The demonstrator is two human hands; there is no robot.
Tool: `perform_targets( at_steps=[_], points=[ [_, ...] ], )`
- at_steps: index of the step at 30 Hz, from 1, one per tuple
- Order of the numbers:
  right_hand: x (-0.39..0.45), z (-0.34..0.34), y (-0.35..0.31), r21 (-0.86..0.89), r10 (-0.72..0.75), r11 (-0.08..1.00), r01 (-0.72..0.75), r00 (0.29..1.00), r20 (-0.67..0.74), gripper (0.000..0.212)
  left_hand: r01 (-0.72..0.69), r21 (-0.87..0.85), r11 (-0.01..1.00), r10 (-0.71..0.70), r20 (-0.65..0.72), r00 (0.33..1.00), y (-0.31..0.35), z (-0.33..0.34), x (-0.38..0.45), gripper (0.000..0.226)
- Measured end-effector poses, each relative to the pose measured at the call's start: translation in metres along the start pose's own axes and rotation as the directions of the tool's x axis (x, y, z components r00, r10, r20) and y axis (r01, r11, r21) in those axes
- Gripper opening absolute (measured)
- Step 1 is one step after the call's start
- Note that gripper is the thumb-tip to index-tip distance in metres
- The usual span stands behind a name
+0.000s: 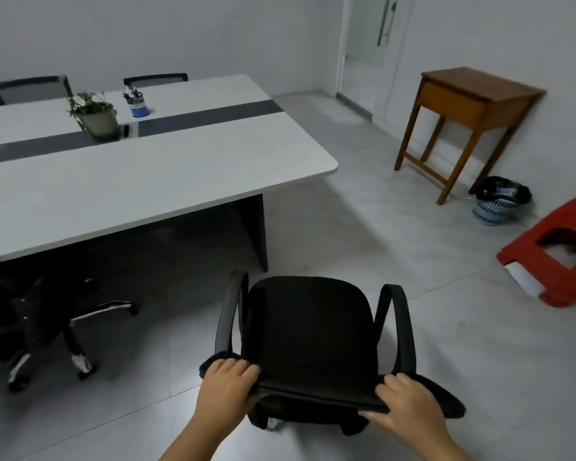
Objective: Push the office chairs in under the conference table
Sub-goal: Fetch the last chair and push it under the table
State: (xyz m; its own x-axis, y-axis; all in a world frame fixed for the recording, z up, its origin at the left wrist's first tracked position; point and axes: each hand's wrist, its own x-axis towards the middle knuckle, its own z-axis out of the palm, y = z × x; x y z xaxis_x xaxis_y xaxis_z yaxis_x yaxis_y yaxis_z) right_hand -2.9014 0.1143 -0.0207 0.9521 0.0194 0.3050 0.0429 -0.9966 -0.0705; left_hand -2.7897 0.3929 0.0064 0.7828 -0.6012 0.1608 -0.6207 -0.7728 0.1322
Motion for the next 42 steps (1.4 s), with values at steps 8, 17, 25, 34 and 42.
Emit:
perform_targets(
  at_steps=[8,17,25,34,42],
  points=[
    [0.022,-0.001,0.078,-0.042,-0.155,0.987,0.155,0.988,0.001,0.049,-0.077,0.073,0.994,0.082,-0.078,0.994,0.052,0.023,0.009,0.073],
    [0.069,0.015,0.079,0.083,-0.381,0.917,0.391,0.918,-0.11,0.061,0.249,0.079,0.965,-0.23,-0.191,0.954,0.067,0.015,-0.006,0.074],
    [0.14,0.038,0.07,0.132,-0.458,0.864,0.486,0.868,-0.191,0.07,0.421,0.162,0.892,-0.356,-0.322,0.877,0.047,0.017,0.015,0.07],
    [0.193,0.061,0.055,0.14,-0.499,0.839,0.526,0.846,-0.188,0.071,0.422,0.206,0.883,-0.299,-0.445,0.844,-0.003,0.031,0.037,0.043],
    [0.241,0.08,-0.004,0.085,-0.485,0.864,0.497,0.865,-0.126,0.049,0.371,0.206,0.905,-0.266,-0.406,0.874,-0.104,0.021,0.053,0.045]
  ],
)
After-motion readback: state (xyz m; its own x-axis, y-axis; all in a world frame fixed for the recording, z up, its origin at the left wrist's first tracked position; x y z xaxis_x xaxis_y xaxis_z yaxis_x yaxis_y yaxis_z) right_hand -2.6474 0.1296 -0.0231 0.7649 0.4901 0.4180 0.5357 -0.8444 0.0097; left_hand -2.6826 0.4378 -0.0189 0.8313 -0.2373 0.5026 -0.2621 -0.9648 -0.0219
